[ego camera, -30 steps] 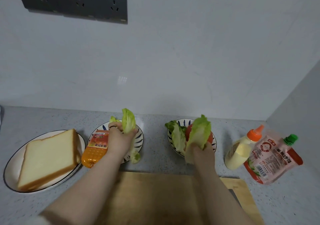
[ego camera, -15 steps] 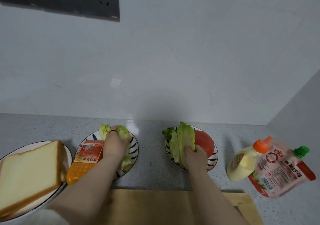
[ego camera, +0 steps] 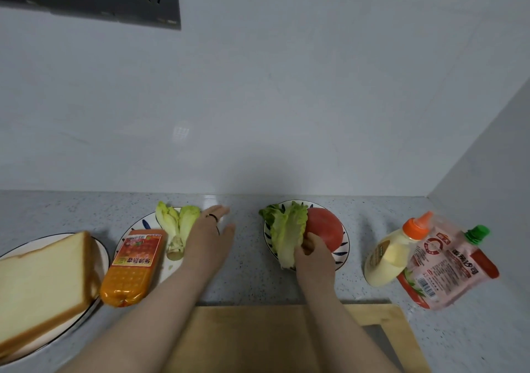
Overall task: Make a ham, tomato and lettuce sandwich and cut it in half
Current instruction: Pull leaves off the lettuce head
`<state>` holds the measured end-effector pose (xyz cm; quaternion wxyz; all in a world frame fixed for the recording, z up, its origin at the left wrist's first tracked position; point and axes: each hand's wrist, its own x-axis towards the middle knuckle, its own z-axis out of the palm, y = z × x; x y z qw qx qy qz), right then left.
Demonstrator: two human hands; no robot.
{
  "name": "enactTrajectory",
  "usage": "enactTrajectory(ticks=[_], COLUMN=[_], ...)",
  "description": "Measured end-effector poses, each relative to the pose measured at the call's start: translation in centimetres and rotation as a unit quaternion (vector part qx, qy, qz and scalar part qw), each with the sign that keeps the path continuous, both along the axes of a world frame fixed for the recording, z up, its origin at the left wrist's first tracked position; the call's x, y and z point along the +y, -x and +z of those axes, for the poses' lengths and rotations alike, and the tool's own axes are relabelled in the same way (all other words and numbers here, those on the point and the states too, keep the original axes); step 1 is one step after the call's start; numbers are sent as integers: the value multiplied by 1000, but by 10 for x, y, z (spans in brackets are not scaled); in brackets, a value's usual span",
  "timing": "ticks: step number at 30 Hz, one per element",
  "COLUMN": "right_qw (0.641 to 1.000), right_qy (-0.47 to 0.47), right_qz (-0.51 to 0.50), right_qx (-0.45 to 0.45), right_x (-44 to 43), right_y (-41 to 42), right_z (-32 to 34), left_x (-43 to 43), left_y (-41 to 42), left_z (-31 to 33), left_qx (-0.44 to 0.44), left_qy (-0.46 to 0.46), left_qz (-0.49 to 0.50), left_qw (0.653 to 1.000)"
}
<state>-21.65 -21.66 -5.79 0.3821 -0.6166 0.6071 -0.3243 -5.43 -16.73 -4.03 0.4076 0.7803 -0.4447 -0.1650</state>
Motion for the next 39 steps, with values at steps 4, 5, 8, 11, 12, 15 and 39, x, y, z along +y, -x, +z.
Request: enactTrajectory(ticks=[4,5,8,11,12,15,39], right_qw=[998,997,993,992,991,984,985], right_qy=[21,26,23,-32,-60,-142,-150], right_qz=[-50,-69,-114,-124,-120,-100,21], right_qx=[20,23,28,0,-14,-40,-81], right_x=[5,4,0,-7,-10,-21,-1], right_y=[18,24,42,50,51,50,59], right_z=[4,4,4,7,8,4,25], left_x=[-6,-9,-21,-35,-40,-51,2], left_y=[43,52,76,87,89,87,71], left_z=[-10,-15,-25,-27,-28,-29,4], left_qx=[110,129,156,196,212,243,361], left_qy=[-50,-69,-89,-82,-78,-77,45], left_qz=[-69,-83,-101,-57,-38,12,101], left_qw=[990,986,979,975,974,967,926])
